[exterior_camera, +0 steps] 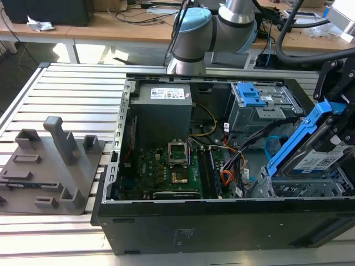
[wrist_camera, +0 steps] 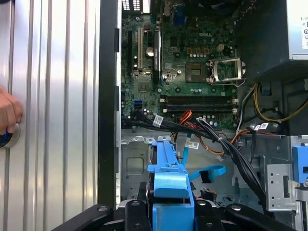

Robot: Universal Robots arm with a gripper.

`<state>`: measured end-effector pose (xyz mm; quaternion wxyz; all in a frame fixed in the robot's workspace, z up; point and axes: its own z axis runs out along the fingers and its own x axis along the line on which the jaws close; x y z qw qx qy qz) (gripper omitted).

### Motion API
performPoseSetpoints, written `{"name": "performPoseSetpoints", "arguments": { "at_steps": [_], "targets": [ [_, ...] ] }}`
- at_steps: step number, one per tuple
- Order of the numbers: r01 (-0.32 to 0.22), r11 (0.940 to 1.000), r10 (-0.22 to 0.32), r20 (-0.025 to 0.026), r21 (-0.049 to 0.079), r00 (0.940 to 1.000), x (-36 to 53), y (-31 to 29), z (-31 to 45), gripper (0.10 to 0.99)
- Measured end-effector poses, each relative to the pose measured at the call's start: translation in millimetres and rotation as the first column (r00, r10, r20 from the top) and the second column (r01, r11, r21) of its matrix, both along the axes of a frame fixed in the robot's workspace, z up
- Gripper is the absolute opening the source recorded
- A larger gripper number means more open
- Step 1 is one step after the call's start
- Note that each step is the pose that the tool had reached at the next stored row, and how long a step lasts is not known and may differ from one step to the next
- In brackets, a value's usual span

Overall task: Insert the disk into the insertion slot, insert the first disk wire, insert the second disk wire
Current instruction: 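Insert the disk into the insertion slot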

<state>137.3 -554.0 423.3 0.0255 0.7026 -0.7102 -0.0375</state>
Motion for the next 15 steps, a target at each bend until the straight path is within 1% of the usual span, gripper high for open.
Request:
{"name": "performPoseSetpoints", "arguments": {
  "at_steps": [4,8,9,11,15],
  "targets": [
    [0.0,1.0,0.0,-0.0044,0.001,1.0,1.9,0.4,-1.7,0.361],
    [0.0,1.0,0.0,-0.0122,0.002,0.9999,2.1,0.4,-6.2,0.361],
    [0.0,1.0,0.0,-0.0154,0.002,0.9999,2.1,0.4,-9.0,0.361],
    [0.0,1.0,0.0,-0.0199,0.003,0.9998,2.0,0.4,-15.0,0.361],
    [0.0,1.0,0.0,-0.0231,0.003,0.9997,2.1,0.4,-21.1,0.361]
  ]
}}
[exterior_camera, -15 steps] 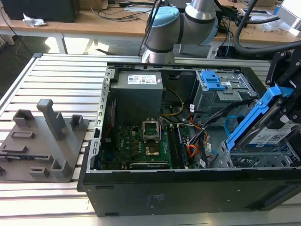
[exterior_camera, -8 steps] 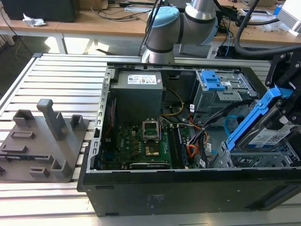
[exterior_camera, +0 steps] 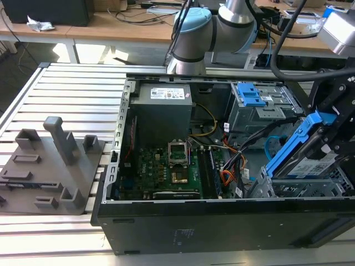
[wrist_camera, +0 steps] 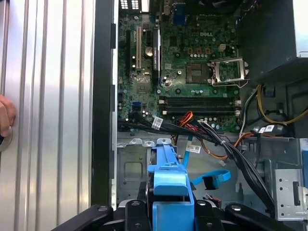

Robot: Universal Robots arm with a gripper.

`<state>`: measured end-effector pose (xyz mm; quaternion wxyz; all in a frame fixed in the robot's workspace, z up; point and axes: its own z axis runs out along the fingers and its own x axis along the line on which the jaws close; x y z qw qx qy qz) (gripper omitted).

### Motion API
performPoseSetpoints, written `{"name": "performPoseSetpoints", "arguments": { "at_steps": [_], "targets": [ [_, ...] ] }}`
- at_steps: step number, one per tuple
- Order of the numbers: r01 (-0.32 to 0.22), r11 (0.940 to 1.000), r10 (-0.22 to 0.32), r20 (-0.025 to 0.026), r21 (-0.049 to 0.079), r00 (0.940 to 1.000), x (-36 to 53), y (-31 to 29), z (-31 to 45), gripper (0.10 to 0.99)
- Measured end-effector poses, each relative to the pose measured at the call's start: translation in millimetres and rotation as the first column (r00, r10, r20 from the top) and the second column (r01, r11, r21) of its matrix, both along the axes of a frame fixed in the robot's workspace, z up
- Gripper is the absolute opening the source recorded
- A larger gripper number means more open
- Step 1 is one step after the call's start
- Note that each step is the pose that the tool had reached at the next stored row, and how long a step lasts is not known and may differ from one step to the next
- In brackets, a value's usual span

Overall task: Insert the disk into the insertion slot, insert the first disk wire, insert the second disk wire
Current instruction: 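Insert the disk into the insertion slot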

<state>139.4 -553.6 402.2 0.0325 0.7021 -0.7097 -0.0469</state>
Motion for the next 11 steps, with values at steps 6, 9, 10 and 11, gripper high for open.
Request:
{"name": "performPoseSetpoints", "arguments": {
  "at_steps": [6,9,10,11],
  "targets": [
    [0.0,1.0,0.0,-0.0032,0.0,1.0,0.0,0.0,-10.4,0.361],
    [0.0,1.0,0.0,-0.0037,0.0,1.0,0.0,0.0,-14.0,0.361],
    [0.0,1.0,0.0,-0.0037,0.0,1.0,0.0,0.0,-14.7,0.361],
    [0.0,1.0,0.0,-0.0037,0.0,1.0,0.0,0.0,-15.1,0.361]
  ]
}}
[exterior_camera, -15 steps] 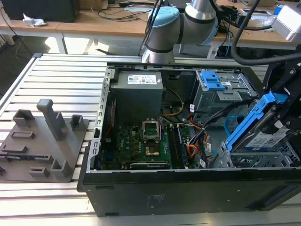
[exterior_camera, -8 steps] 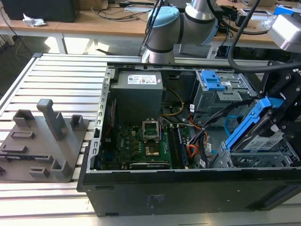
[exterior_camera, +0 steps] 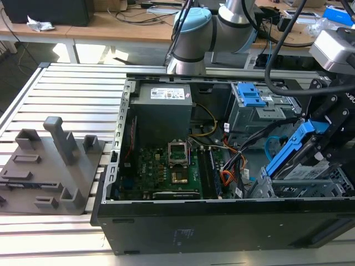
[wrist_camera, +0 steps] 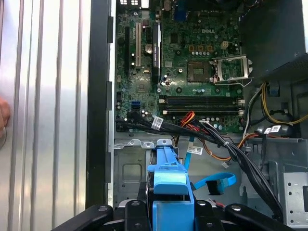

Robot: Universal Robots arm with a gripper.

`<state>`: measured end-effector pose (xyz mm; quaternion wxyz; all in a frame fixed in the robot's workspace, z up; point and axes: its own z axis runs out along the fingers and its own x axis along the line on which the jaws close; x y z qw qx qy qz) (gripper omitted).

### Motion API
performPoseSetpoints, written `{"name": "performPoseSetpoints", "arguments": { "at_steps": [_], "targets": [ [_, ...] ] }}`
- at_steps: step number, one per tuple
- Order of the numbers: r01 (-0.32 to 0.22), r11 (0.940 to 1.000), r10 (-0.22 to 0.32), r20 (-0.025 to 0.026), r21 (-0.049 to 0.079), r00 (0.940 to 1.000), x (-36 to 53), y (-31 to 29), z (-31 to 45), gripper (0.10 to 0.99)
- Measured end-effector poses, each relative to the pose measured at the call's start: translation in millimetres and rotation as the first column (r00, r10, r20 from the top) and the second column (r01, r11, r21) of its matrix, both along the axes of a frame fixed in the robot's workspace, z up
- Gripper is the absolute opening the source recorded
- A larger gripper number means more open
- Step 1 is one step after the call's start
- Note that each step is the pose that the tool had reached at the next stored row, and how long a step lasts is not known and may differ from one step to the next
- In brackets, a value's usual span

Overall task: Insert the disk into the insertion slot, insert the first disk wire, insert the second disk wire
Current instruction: 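Insert the disk into the insertion slot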

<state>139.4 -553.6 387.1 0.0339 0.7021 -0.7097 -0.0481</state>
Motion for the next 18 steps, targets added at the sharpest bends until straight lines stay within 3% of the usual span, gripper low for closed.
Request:
{"name": "performPoseSetpoints", "arguments": {
  "at_steps": [8,15,18],
  "targets": [
    [0.0,1.0,0.0,-0.0002,0.0,1.0,0.0,0.0,-6.3,0.361],
    [0.0,1.0,0.0,-0.0001,0.0,1.0,0.0,0.0,-7.2,0.361],
    [0.0,1.0,0.0,-0.0001,0.0,1.0,0.0,0.0,-7.7,0.431]
  ]
}}
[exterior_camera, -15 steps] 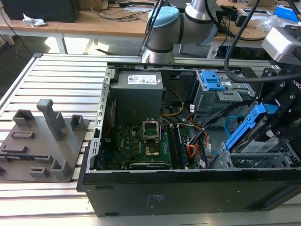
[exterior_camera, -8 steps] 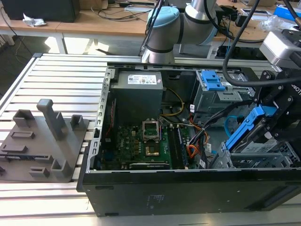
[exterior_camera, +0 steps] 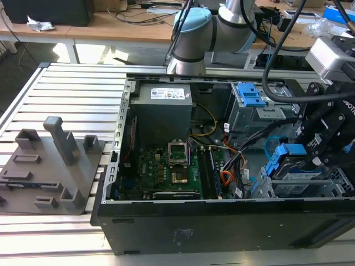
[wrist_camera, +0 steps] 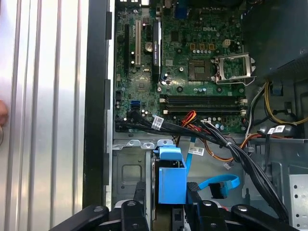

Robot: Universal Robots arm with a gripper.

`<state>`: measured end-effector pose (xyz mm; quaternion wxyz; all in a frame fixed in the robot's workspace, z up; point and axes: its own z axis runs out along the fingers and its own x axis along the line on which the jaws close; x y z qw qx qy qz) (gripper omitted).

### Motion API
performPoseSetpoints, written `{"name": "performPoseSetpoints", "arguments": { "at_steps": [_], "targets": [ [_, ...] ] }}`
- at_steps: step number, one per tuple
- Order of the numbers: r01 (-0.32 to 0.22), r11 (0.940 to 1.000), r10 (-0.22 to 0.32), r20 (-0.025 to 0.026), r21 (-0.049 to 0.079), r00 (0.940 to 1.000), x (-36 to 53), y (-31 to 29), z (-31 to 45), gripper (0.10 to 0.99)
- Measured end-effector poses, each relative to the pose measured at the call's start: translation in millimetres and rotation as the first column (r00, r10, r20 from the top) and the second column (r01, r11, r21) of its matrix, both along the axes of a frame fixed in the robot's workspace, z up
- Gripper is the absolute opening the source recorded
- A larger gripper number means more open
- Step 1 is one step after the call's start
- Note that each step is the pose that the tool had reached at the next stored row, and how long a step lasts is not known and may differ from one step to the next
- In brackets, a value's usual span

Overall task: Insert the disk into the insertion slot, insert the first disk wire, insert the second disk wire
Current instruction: 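Insert the disk into the insertion slot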

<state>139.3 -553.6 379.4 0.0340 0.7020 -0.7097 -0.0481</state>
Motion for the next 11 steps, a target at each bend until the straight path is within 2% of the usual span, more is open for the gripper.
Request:
{"name": "performPoseSetpoints", "arguments": {
  "at_steps": [7,11],
  "targets": [
    [0.0,1.0,0.0,0.0001,0.0,1.0,0.0,0.0,0.2,0.431],
    [0.0,1.0,0.0,0.0001,0.0,1.0,0.0,0.0,10.0,0.431]
  ]
}}
